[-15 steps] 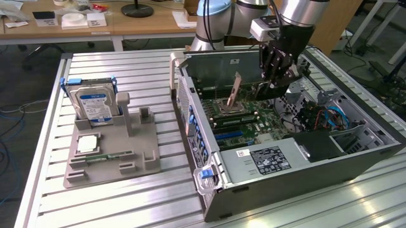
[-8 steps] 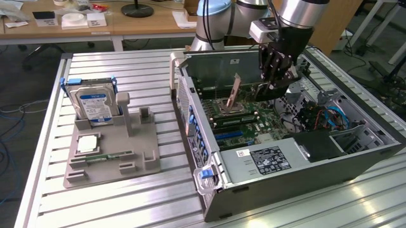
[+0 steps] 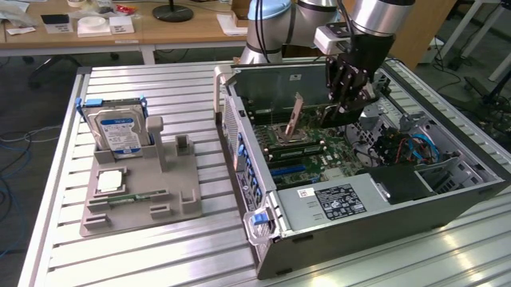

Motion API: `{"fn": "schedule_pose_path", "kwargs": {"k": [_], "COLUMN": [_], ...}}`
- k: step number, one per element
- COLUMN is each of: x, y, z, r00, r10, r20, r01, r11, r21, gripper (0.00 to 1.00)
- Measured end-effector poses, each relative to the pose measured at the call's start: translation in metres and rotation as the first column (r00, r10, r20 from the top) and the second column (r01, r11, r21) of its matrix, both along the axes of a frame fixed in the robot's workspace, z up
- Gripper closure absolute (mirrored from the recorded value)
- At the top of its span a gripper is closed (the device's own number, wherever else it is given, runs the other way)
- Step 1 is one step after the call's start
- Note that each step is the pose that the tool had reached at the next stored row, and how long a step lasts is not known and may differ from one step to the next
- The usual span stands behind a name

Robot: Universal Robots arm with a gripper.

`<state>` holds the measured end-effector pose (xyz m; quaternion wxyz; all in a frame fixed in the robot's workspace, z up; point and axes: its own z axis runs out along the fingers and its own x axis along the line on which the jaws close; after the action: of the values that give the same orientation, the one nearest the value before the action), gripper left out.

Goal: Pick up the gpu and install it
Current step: 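Insert the gpu into the slot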

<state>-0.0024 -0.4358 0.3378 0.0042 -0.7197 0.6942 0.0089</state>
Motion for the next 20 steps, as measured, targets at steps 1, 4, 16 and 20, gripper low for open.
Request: {"fn": "schedule_pose_path", "kwargs": {"k": [1, 4, 16, 20], "x": [-0.0001, -0.0009, -0.0011, -0.0011], "y": [0.0000, 0.0000, 0.0000, -0.0001], "z": [-0.0004, -0.0037, -0.0082, -0.0082], "r00": [1.0000, 1.0000, 1.0000, 1.0000], "r10": [0.000, 0.000, 0.000, 0.000], "r20": [0.0000, 0.0011, 0.0017, 0.0018], "r01": [0.000, 0.000, 0.000, 0.000], "r11": [1.0000, 1.0000, 1.0000, 1.0000], "r21": [-0.0001, 0.0000, -0.0001, -0.0002], "gripper": [0.73, 0.73, 0.73, 0.73]}}
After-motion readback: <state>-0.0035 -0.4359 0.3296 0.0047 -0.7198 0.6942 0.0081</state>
